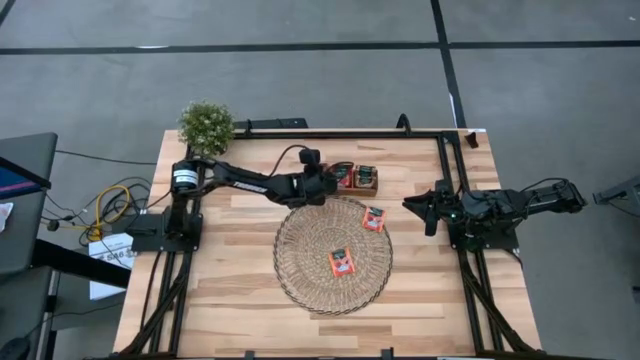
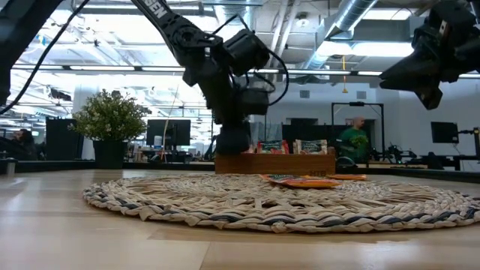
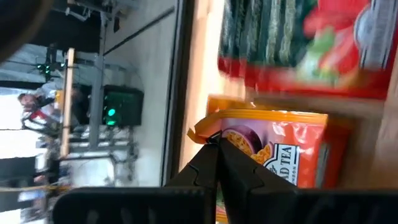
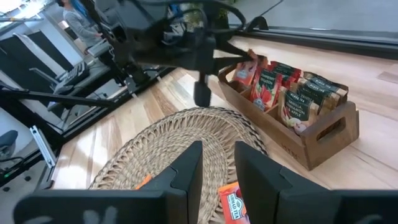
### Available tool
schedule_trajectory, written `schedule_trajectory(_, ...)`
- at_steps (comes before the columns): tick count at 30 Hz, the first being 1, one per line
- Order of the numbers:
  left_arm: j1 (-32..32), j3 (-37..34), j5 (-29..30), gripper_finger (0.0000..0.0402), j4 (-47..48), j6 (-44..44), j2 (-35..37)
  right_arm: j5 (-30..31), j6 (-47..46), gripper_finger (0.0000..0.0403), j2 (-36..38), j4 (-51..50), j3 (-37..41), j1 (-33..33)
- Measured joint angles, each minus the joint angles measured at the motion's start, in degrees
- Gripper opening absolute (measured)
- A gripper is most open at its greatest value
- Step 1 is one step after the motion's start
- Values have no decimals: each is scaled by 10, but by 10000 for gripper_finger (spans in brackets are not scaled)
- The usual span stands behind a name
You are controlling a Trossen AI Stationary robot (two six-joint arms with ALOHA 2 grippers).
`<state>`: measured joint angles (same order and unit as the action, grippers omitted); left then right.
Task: Pick & Place Tea
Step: Put the orange tea bag into the left section of the wooden organizer
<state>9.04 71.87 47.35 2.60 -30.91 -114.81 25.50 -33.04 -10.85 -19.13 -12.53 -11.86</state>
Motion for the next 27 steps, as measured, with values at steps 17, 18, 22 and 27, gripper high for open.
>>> schedule_trajectory(17, -1, 0, 39, 1, -28, -44, -32, 0, 1, 85, 0, 8, 0, 0)
schedule_trajectory(18, -1, 0, 39, 1, -28, -44, -32, 0, 0, 85, 0, 8, 0, 0)
schedule_trajectory(22, -1, 0, 40, 1, -28, -44, -32, -1, 0, 85, 0, 8, 0, 0)
schedule_trajectory(27, -1, 0, 42, 1, -28, -44, -32, -1, 0, 85, 0, 8, 0, 0)
